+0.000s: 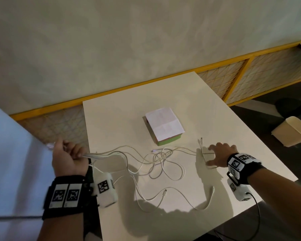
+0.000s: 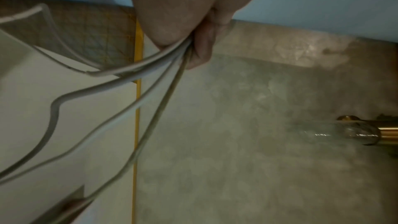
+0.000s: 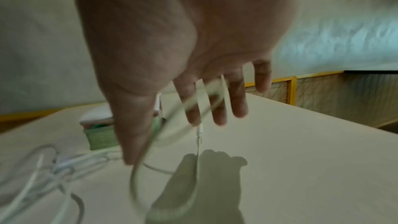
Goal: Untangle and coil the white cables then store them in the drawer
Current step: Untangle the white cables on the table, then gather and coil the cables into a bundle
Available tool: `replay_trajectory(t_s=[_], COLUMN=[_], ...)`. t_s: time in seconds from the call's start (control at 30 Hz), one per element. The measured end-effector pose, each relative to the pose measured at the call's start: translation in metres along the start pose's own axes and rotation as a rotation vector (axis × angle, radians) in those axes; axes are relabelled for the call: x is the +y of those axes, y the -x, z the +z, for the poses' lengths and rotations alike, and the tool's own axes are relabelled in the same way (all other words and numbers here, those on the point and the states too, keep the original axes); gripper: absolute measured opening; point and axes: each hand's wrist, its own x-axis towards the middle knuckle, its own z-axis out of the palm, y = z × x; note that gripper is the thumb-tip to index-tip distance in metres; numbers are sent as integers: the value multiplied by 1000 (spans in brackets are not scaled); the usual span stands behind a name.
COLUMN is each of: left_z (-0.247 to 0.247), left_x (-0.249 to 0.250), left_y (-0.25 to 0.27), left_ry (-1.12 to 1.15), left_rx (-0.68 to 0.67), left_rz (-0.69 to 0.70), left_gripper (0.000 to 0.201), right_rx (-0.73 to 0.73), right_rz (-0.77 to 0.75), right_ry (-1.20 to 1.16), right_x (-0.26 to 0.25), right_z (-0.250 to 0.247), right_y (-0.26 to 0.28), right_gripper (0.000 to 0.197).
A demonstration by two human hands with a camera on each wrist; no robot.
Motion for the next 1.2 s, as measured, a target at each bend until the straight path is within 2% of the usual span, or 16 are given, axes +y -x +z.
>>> replay_trajectory(t_s=[0.07, 0.2, 0.27, 0.33, 0.4, 0.43, 0.5, 0.57, 0.67, 0.73, 0.87, 0.97, 1.1, 1.2], left_z=[10, 36, 52, 66, 74, 76, 74, 64, 39, 23, -16, -42, -54, -54], left_x=[-4, -10, -19, -31, -41, -44, -42, -36, -26, -20, -1, 8, -22, -50], left_y=[8, 24, 34, 45, 55, 59, 61, 56, 46, 39, 17, 1, -1, -2], left_ry=[25, 82, 89, 79, 70, 70, 72, 65, 39, 28, 42, 50, 61, 164], left_rx=[-9, -59, -89, -108, -122, -126, -127, -116, -74, -47, 43, 73, 103, 101], left_rz=[-18, -64, -92, -128, -157, -166, -186, -208, -212, -204, -173, -134, -147, -238], left_gripper=[36, 39, 41, 42, 43, 43, 44, 46, 49, 51, 51, 44, 46, 33], right_rx=[59, 240, 221, 166, 189, 213, 161, -7, 3, 21, -11, 35, 149, 193], right_rz=[-86, -496, -672, -794, -883, -907, -886, -861, -816, -728, -580, -481, -385, -309], right_ry=[-92, -506, -630, -649, -669, -705, -800, -858, -682, -549, -408, -313, -236, -270], right_x=[-11, -69, -113, -160, -202, -217, -233, -237, -231, -224, -197, -174, -161, -148], right_z=[-10, -50, -75, -96, -105, -107, -104, -97, -80, -65, -40, -28, -13, -4], right_y=[9, 41, 64, 85, 95, 98, 102, 101, 92, 86, 77, 78, 79, 82], right_gripper=[85, 82, 85, 89, 77, 61, 26, 4, 39, 50, 44, 45, 55, 54])
